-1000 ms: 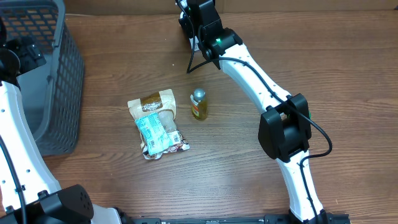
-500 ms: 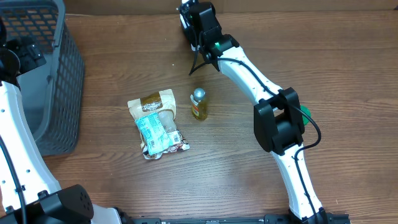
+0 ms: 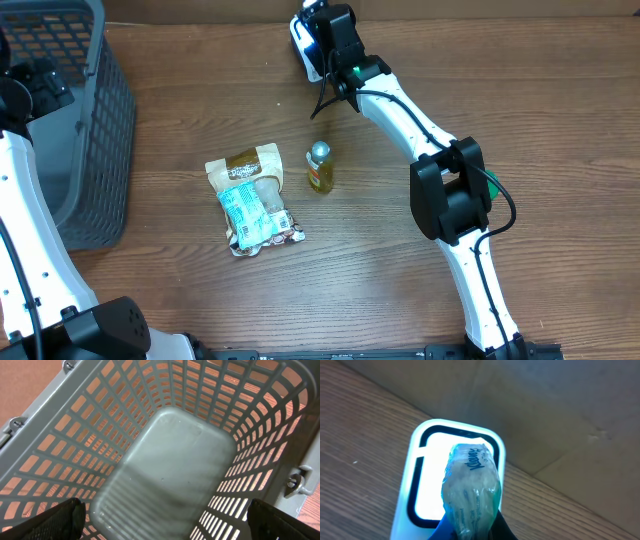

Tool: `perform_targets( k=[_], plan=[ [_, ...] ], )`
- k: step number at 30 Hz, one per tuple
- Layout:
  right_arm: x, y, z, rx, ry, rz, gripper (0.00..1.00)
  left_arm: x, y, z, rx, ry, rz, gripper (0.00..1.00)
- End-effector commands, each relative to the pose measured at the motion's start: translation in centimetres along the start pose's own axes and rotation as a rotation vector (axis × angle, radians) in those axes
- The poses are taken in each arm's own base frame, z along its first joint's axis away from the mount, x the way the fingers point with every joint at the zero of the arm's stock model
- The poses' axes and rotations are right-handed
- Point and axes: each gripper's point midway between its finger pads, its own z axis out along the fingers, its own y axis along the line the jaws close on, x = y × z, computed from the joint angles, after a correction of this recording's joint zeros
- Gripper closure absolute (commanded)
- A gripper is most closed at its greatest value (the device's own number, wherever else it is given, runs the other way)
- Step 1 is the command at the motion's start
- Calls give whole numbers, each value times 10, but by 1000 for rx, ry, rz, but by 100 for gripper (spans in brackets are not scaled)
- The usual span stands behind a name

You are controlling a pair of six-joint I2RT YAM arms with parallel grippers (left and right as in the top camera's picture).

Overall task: Scan the item barcode
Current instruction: 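Hold the Kleenex pack in front of the scanner window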

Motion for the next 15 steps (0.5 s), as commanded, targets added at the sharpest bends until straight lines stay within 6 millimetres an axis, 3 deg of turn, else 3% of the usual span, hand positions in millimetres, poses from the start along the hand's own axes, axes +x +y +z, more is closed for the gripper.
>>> perform_targets(
  k=[1, 8, 11, 15],
  plan=[
    [1, 9, 4, -34, -6, -2, 96, -4, -2, -4, 10, -14, 17, 1],
    [6, 5, 4, -31, 11, -2, 96, -4, -2, -4, 10, -14, 17, 0],
    [-5, -5, -7, -22, 1, 8, 96, -4, -2, -4, 10, -14, 17, 1],
    [-33, -23, -39, -12, -26, 62, 96, -4, -1, -4, 9, -14, 17, 0]
  ],
)
